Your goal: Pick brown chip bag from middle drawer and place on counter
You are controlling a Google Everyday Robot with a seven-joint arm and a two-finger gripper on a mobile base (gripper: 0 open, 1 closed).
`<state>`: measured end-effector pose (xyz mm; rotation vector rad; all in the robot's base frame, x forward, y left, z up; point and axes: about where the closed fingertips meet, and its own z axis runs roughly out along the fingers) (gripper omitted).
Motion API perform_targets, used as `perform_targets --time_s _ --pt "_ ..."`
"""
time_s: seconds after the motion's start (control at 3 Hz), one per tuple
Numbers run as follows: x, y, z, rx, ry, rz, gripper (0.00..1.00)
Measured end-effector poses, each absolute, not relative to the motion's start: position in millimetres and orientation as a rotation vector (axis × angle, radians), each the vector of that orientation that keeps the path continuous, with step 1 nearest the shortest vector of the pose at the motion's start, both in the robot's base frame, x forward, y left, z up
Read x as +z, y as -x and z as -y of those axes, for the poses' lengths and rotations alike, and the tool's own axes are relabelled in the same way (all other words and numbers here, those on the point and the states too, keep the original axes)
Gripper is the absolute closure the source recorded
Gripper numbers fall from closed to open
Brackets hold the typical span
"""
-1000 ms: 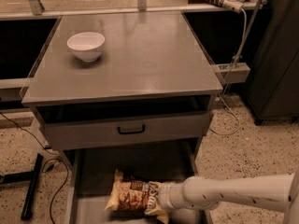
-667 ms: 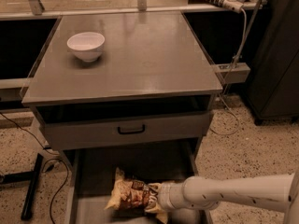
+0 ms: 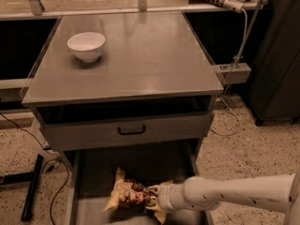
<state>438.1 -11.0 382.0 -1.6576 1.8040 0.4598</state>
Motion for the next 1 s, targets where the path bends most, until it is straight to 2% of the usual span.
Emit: perform_targets --time_s 0.33,1.0 --pt "396.7 -437.9 13.2 0.453 1.669 -1.792 1.0" --pt "524.1 -411.6 26.8 0.391 1.753 -1.771 1.0"
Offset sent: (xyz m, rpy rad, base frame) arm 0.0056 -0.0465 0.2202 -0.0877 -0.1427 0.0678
